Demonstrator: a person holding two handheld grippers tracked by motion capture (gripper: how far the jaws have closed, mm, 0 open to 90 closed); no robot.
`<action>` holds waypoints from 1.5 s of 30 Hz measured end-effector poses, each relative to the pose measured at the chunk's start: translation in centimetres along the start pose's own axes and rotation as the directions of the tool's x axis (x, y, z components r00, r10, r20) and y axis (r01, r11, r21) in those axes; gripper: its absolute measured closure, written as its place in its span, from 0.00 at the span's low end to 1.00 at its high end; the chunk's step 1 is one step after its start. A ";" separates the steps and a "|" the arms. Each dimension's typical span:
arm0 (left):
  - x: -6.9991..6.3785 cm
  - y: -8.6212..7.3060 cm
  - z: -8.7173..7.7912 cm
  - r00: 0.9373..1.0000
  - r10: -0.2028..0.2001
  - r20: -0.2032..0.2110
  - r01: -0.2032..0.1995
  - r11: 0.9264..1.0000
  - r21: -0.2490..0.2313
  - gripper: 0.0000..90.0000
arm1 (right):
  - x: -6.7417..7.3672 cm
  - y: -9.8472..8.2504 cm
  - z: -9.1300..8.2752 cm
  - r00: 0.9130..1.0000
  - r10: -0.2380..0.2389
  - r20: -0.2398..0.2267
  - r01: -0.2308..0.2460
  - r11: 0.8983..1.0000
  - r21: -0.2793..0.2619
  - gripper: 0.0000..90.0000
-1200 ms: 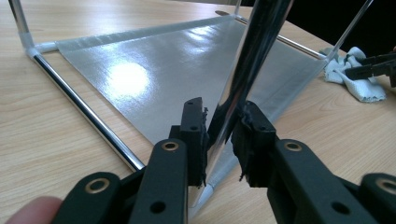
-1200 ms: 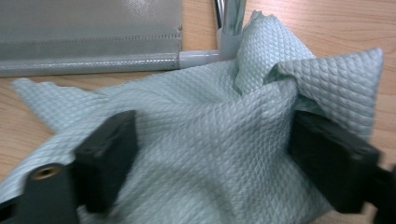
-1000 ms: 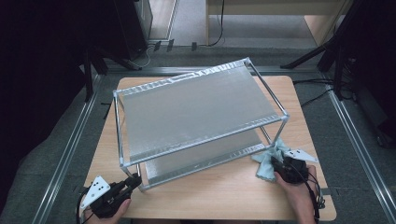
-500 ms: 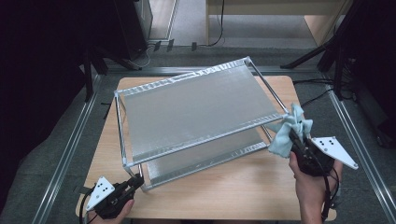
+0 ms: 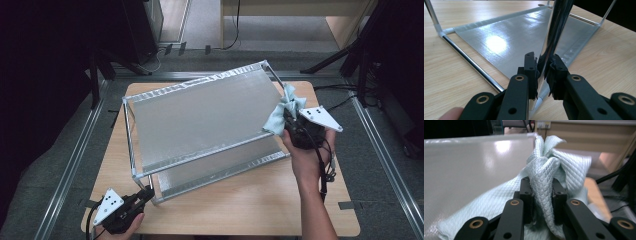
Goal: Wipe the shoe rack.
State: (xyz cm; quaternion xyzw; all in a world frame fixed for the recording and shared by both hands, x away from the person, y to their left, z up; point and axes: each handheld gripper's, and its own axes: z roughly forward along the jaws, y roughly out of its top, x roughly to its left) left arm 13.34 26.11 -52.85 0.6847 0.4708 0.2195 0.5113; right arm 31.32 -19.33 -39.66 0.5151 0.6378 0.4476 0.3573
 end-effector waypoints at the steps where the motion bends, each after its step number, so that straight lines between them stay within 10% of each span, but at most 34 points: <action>1: 0.0 0.0 0.0 1.000 0.000 0.000 0.000 1.000 0.000 0.88 | 0.1 -0.4 0.1 1.000 0.014 -0.009 -0.014 1.000 -0.007 0.84; 9: -2.0 0.1 1.1 0.998 0.040 0.055 -0.041 0.999 0.008 0.88 | 4.4 -1.2 -1.2 0.990 -0.049 -0.132 0.046 0.999 -0.028 0.84; 20: -4.4 0.2 2.3 0.992 0.056 0.110 -0.058 0.998 0.014 0.88 | 12.2 -2.6 -3.3 0.952 -0.080 -0.296 0.073 0.997 -0.037 0.84; 30: -5.5 0.1 2.8 0.989 0.063 0.134 -0.065 0.998 0.010 0.88 | 21.3 -3.8 -6.0 0.865 -0.178 -0.470 0.159 0.984 -0.080 0.84; 33: -5.4 0.1 2.8 0.988 0.064 0.139 -0.066 0.998 0.009 0.88 | 21.1 -3.8 -6.1 0.858 -0.182 -0.480 0.165 0.983 -0.078 0.84; 35: -5.4 0.1 2.7 0.988 0.064 0.141 -0.066 0.998 0.010 0.88 | 20.2 -3.7 -5.9 0.865 -0.181 -0.469 0.164 0.983 -0.077 0.84; 45: -4.0 -0.1 1.8 0.993 0.058 0.103 -0.059 0.998 0.007 0.88 | 9.3 -2.7 -4.3 0.969 -0.090 -0.232 0.081 0.996 -0.048 0.84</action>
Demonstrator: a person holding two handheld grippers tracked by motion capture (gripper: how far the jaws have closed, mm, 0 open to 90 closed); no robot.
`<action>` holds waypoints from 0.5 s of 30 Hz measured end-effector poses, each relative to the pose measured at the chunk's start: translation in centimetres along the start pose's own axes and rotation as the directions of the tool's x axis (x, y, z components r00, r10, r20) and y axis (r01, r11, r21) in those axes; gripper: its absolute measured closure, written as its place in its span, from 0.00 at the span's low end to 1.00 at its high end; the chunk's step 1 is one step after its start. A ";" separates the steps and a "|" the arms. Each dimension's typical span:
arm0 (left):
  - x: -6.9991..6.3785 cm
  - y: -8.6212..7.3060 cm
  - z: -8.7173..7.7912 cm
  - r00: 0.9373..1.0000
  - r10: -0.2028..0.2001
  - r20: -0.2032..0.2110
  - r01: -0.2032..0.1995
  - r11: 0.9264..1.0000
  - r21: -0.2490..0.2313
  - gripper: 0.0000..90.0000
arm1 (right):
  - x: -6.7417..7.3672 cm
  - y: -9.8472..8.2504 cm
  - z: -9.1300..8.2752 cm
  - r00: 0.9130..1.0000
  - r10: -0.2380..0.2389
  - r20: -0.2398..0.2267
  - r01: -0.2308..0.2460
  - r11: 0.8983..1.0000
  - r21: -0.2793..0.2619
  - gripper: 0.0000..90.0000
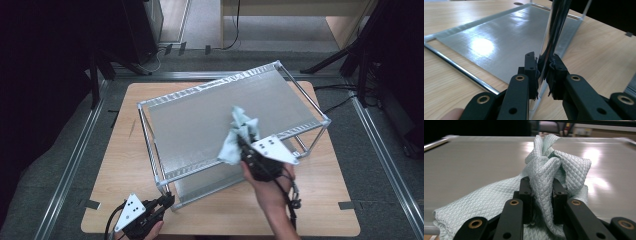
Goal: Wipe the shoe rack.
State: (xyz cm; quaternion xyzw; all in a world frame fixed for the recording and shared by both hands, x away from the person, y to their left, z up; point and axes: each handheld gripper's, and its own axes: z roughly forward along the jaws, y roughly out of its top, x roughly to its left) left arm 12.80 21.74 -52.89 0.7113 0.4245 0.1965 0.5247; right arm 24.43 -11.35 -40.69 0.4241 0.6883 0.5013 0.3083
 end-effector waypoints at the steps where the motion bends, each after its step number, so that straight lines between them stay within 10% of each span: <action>1: 0.1 0.0 -0.1 1.000 -0.001 -0.005 0.001 1.000 0.001 0.88 | -1.1 -0.1 -0.2 1.000 0.012 0.023 -0.012 1.000 -0.004 0.84; 7: 1.1 0.0 -0.6 0.998 -0.015 -0.056 0.015 1.000 -0.006 0.89 | -7.0 -0.8 -1.8 0.987 0.063 0.147 -0.058 0.997 -0.044 0.81; 15: 1.9 -0.1 -1.0 0.997 -0.032 -0.069 0.031 0.999 -0.010 0.88 | -8.9 -1.3 -2.8 0.974 0.127 0.190 -0.116 0.991 -0.067 0.83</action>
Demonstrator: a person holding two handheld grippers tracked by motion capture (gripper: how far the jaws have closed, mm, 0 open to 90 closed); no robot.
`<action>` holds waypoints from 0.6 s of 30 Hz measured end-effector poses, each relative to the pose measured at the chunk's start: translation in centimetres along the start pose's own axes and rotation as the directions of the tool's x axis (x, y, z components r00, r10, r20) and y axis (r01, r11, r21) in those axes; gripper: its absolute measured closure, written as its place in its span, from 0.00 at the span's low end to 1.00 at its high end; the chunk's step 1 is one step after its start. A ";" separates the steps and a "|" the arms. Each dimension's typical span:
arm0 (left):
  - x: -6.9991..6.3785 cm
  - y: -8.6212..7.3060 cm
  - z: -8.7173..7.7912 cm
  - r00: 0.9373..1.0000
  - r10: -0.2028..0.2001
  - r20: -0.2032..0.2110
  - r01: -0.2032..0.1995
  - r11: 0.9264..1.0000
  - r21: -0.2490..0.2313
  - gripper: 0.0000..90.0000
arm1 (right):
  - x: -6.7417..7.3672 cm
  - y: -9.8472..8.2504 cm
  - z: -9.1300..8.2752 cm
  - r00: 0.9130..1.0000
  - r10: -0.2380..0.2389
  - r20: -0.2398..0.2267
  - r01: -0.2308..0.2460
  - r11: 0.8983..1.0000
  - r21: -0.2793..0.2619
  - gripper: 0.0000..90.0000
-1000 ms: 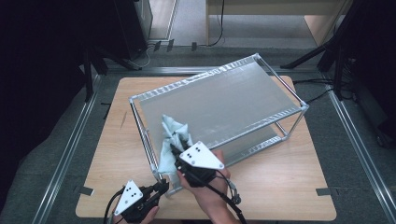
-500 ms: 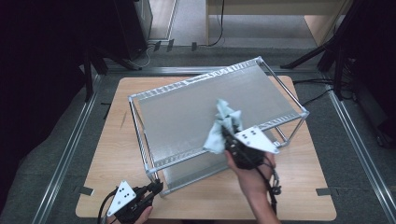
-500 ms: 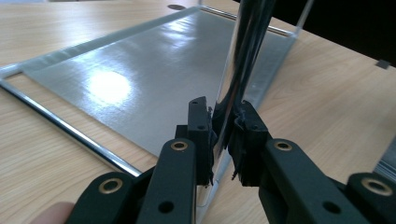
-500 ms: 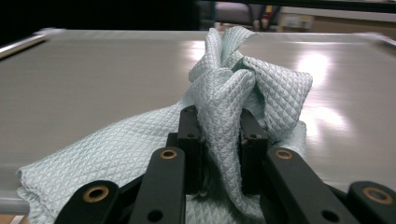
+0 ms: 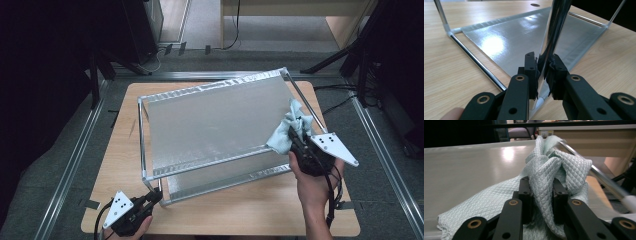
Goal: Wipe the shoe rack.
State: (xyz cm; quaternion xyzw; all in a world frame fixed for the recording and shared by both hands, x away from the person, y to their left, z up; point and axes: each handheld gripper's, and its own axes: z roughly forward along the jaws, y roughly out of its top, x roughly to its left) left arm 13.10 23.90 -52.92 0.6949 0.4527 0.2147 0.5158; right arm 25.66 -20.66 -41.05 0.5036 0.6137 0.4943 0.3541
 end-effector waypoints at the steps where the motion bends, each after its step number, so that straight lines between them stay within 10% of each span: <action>1: -0.2 0.0 0.1 1.000 0.004 0.009 -0.004 1.000 0.000 0.88 | 0.3 0.0 0.0 1.000 0.000 -0.016 0.000 1.000 0.005 0.83; 8: -2.7 0.0 1.3 0.995 0.045 0.094 -0.046 0.999 0.005 0.89 | 6.2 -0.6 0.3 0.986 -0.067 -0.156 0.071 0.997 0.022 0.84; 18: -3.1 0.0 1.5 0.994 0.053 0.099 -0.054 0.999 0.003 0.89 | 14.7 -1.3 -0.7 0.927 -0.165 -0.338 0.177 0.984 0.006 0.84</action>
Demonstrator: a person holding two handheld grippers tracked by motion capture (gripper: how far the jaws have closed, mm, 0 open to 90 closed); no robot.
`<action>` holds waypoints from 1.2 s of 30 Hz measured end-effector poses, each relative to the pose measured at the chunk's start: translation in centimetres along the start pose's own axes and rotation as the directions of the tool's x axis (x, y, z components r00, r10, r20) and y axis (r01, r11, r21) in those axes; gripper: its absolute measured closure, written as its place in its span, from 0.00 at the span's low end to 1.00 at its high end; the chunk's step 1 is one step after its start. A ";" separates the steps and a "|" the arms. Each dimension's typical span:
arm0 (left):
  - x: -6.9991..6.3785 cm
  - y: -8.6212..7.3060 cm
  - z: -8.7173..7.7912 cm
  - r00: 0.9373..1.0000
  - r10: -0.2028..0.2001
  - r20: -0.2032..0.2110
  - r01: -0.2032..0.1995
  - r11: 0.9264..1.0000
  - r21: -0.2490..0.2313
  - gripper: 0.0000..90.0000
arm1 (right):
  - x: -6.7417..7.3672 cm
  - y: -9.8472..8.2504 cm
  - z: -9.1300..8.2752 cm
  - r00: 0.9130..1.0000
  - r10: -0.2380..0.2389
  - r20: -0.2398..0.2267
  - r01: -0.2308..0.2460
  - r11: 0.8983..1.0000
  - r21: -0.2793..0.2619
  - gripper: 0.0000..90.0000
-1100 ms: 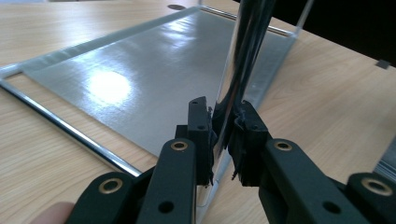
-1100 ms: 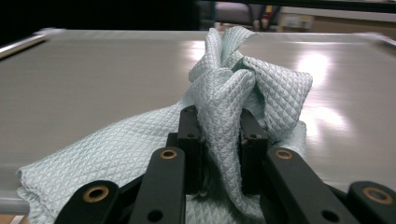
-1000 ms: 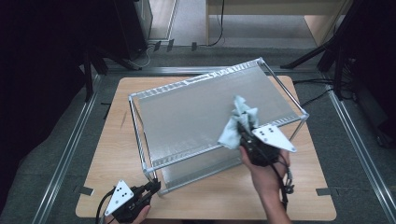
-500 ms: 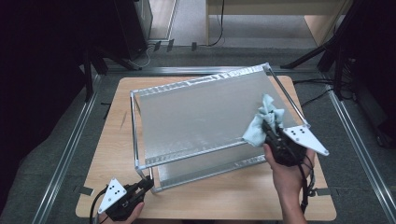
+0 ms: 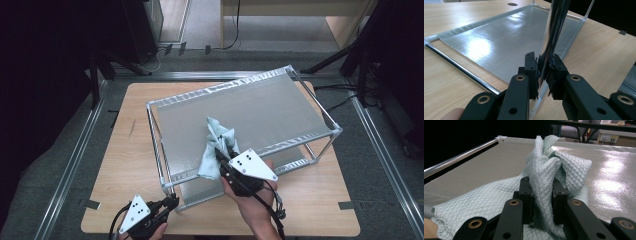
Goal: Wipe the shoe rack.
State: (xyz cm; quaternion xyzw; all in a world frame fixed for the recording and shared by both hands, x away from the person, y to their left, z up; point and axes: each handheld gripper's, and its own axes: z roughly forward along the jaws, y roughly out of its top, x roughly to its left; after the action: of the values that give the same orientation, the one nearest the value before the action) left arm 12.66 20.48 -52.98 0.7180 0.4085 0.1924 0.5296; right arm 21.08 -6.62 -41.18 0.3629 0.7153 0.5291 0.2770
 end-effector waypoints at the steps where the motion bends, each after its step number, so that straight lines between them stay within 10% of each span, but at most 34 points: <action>1: 0.1 0.0 0.0 1.000 -0.002 -0.002 0.002 1.000 0.001 0.89 | 0.0 0.0 -0.1 1.000 -0.005 -0.002 0.005 1.000 -0.001 0.84; 10: 0.6 0.0 -0.3 1.000 -0.010 -0.013 0.010 1.000 -0.002 0.89 | -8.4 -1.1 -3.5 0.983 0.111 0.147 -0.104 0.993 -0.051 0.82; 12: 0.6 0.0 -0.3 1.000 -0.012 -0.013 0.012 1.000 -0.002 0.89 | -11.0 -1.4 -5.3 0.964 0.144 0.223 -0.129 0.988 -0.080 0.82; 13: 0.7 0.0 -0.3 1.000 -0.013 -0.014 0.013 1.000 -0.002 0.89 | -13.0 -1.7 -7.0 0.937 0.170 0.306 -0.143 0.984 -0.110 0.81; 17: 0.8 0.0 -0.3 1.000 -0.010 -0.006 0.010 1.000 0.000 0.88 | -16.1 -3.4 -9.4 0.885 0.210 0.415 -0.160 0.975 -0.152 0.81; 27: 1.0 0.0 -0.4 1.000 0.002 -0.006 -0.002 1.000 0.009 0.89 | -19.3 -9.1 -8.8 0.841 0.185 0.509 -0.189 0.981 -0.044 0.81; 32: 1.6 0.0 -0.7 1.000 -0.003 -0.015 0.003 1.000 0.010 0.89 | -20.8 -11.8 -6.7 0.835 0.185 0.518 -0.279 0.954 0.109 0.84; 36: 2.0 0.0 -0.9 1.000 -0.009 -0.024 0.009 1.000 0.009 0.89 | -21.4 -13.6 -5.7 0.824 0.232 0.517 -0.379 0.904 0.197 0.87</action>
State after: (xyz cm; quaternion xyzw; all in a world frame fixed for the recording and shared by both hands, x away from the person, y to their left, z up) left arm 13.23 22.58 -52.94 0.7163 0.4191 0.1968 0.5220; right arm 26.05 -29.62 -52.30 0.6307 0.6250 0.3484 0.3002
